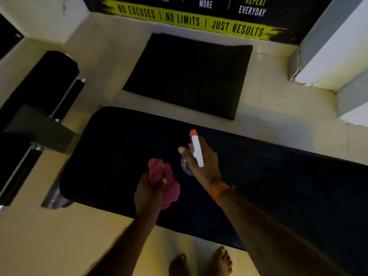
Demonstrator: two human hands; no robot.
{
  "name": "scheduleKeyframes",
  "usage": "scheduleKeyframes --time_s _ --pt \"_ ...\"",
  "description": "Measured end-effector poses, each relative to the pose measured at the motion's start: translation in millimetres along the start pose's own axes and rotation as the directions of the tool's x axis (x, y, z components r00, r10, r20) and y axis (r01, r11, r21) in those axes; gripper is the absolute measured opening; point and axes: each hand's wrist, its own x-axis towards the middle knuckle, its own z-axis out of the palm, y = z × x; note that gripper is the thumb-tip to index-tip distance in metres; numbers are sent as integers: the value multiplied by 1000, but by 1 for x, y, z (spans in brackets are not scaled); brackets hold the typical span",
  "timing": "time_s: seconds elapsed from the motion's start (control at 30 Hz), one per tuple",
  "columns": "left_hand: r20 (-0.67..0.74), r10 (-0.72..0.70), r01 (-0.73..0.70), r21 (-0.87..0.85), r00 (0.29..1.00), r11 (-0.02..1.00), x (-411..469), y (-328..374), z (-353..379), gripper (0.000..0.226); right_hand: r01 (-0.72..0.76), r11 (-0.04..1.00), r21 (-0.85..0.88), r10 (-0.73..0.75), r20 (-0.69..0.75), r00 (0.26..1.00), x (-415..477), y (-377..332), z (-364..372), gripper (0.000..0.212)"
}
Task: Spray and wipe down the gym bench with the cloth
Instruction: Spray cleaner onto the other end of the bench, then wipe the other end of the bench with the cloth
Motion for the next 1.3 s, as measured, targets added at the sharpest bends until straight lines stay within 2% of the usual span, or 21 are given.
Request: scheduleKeyframes --time_s 0.1,0.23,0.33,0.37,0.43,0.5,0.57,0.6,0.63,0.7,0.77,0.83,0.87,0.93,1.0,1.07,1.1,1.2,1.3 --pt "79 2 1 -27 997 1000 -6 -1 -4 30 -43 997 -63 43 1 999 -1 4 -3 55" --pt "157 3 5 -54 988 999 -17 6 -3 29 -84 991 -107 92 74 993 -5 8 -17 79" --pt "230 -6 18 -46 973 999 -26 14 1 32 -190 970 -151 211 139 968 -22 14 -37 102" --pt "263 -9 20 -42 965 999 -31 18 2 34 -240 960 -142 257 119 959 -35 17 -44 103" --pt "347 -3 30 -72 938 997 -42 27 6 38 -375 925 -58 376 7 926 -65 27 -59 86" --pt "445 19 48 -139 895 989 -56 37 13 50 -571 818 69 575 -65 816 -93 38 -72 63" --pt "540 30 86 -188 841 978 -72 45 28 61 -772 611 174 775 65 628 -114 45 -85 65" --pt "585 29 109 -200 811 974 -80 50 37 63 -825 527 203 813 164 559 -123 47 -92 68" --pt "623 23 132 -201 782 971 -87 55 48 63 -835 489 254 806 234 543 -130 50 -99 67" --pt "654 10 151 -191 756 970 -97 66 73 64 -751 506 425 752 210 625 -137 59 -115 58" --pt "637 15 100 -144 771 984 -105 76 100 63 -573 621 535 673 13 740 -140 69 -137 41" --pt "618 71 -54 -45 783 998 -113 82 127 46 -418 786 456 553 -214 805 -143 78 -165 27" --pt "612 105 -139 8 784 990 -117 84 141 33 -380 845 377 498 -293 816 -144 83 -182 22" --pt "590 177 -285 93 788 954 -126 91 173 20 -355 904 237 421 -356 834 -147 91 -214 18" --pt "555 241 -372 133 796 919 -139 106 207 21 -360 921 148 389 -343 855 -150 102 -246 22" --pt "547 265 -418 177 794 891 -154 120 243 24 -377 924 61 373 -355 857 -153 114 -278 14" --pt "567 260 -441 207 781 873 -160 127 262 26 -382 924 19 359 -385 850 -154 121 -294 5" --pt "683 171 -508 328 710 797 -178 142 318 31 -410 906 -106 316 -476 821 -154 141 -346 13" --pt "740 87 -522 380 667 763 -196 162 374 30 -457 868 -195 310 -506 805 -150 165 -400 9"
